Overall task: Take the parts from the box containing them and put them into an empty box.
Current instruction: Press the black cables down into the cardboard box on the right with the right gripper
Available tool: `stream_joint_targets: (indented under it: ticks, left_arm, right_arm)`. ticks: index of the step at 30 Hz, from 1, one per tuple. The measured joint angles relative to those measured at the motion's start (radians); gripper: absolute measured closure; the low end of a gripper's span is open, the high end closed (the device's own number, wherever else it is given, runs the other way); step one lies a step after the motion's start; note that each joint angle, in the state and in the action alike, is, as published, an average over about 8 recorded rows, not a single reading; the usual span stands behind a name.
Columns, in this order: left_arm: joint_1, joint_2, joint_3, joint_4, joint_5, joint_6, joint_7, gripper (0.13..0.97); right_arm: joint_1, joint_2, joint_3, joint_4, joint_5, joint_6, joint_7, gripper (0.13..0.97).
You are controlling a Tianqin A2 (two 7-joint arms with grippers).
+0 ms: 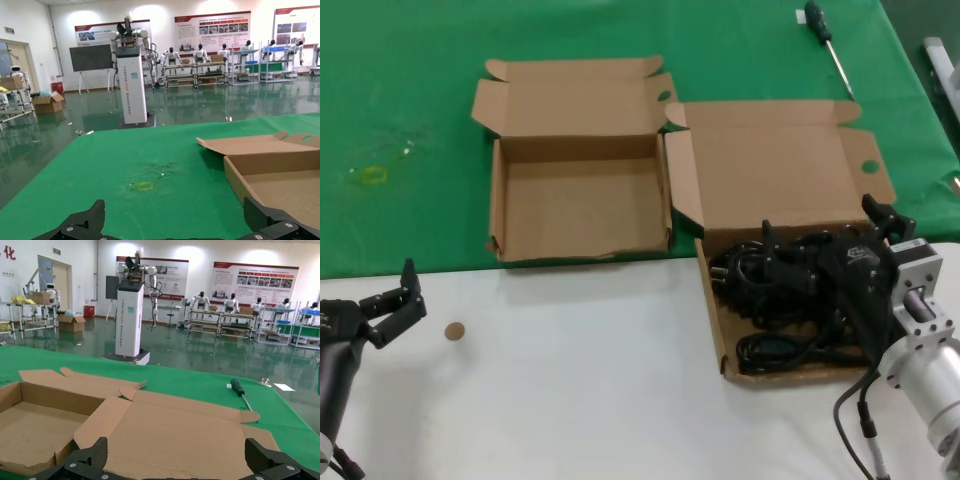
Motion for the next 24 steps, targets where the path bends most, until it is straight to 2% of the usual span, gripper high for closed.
stream_joint_targets:
  ticks: [13,24]
  left_arm:
    - [0.000,0.000,0.000,0.000,0.000,0.000,0.000,0.149]
    - [0.000,0.000,0.000,0.000,0.000,0.000,0.000,0.277]
  right_arm:
    - [0.000,0.000,0.000,0.000,0.000,0.000,0.000,0.129]
    - [0.005,0.057,-0.058,0.000,0.035,0.052,0.016,0.129]
